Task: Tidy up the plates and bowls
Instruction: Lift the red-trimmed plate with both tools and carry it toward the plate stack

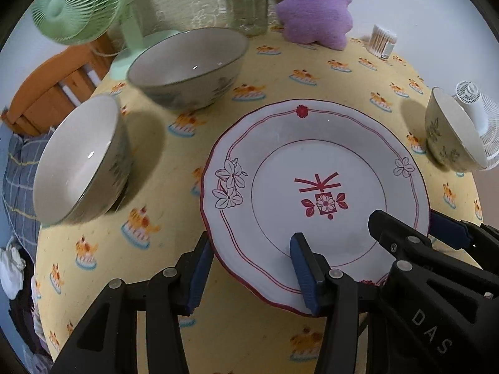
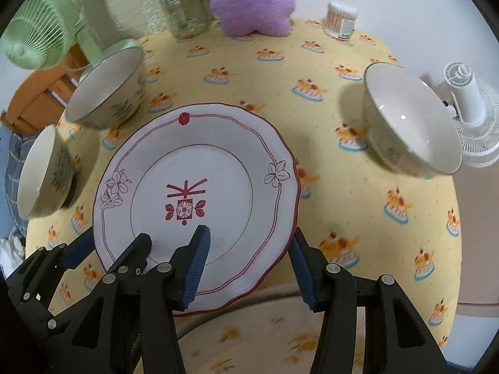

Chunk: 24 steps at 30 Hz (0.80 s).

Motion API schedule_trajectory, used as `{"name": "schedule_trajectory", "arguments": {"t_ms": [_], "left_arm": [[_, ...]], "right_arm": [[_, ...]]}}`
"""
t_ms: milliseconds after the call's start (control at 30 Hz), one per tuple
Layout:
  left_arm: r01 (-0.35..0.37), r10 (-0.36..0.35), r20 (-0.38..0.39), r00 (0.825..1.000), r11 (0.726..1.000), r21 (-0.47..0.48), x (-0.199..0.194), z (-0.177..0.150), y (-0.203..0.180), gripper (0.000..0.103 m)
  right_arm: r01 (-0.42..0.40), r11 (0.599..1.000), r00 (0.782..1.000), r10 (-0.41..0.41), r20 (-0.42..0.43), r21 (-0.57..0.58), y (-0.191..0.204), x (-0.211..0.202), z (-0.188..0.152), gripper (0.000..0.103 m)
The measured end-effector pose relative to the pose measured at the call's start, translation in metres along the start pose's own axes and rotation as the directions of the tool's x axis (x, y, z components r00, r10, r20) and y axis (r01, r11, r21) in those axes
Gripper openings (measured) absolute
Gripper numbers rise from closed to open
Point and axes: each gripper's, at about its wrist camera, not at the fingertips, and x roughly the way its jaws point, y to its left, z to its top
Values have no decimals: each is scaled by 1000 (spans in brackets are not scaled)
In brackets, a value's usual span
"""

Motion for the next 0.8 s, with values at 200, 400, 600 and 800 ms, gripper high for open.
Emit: {"name": "schedule_trajectory", "arguments": {"t_ms": [200, 400, 600, 800], "left_arm": [[16, -16, -13, 1000, 999, -30, -1, -9, 12, 51], [19, -19, -3, 1000, 1000, -21, 4, -5, 12, 52], [21, -21, 1, 1000, 999, -38, 12, 4, 16, 58], [5, -5, 12, 1000, 999, -43, 21, 23, 18, 60]], "right_arm": [[-9, 999, 1000, 8, -18, -35, 12, 1, -6, 56], [11, 999, 1000, -12, -18, -33, 10, 10, -2, 57], [42, 997, 999, -43, -10, -62, 12, 19, 10, 58], [35, 998, 999, -35, -6, -54, 8, 32, 28, 59]]}}
